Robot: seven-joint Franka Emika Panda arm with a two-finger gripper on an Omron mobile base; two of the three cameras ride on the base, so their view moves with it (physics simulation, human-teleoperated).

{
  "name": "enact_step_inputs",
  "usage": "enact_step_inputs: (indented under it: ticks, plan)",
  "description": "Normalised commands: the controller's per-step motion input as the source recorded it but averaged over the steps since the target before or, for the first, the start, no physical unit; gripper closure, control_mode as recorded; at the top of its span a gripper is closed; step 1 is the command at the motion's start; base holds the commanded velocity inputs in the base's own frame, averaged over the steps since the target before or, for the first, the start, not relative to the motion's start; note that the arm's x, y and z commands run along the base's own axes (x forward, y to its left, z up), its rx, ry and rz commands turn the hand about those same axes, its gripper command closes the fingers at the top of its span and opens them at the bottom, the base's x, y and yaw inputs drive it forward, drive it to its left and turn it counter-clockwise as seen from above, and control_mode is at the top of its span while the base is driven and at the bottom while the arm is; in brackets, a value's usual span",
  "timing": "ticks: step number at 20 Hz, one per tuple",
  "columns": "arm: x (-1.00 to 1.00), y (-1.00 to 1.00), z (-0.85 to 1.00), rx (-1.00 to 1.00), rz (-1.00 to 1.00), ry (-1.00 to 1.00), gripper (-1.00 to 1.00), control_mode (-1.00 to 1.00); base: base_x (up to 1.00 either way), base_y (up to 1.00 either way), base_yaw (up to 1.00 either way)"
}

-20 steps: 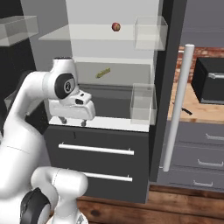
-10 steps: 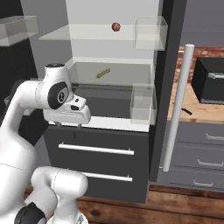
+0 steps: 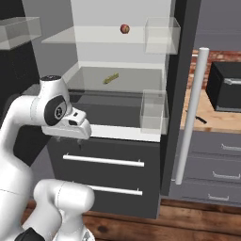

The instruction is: Retrieve the butter from the fridge and place it on a plate on the dining table. Then retrieve the butter knife by the fridge and place it near the plate.

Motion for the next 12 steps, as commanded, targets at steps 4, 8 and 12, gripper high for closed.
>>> enact_step_inputs:
  ticks: [4, 8, 12]
  plan:
    - [-0.37, 0.0, -0.09, 0.0, 0.0, -0.17, -1.0, -1.0, 0.0, 0.0, 0.0]
    - [-0.38, 0.0, -0.1, 0.0, 0.0, -0.23, -1.0, -1.0, 0.0, 0.0, 0.0]
    - [-0.1, 0.0, -0.18, 0.0, 0.0, -0.16, -1.0, -1.0, 0.0, 0.0, 0.0]
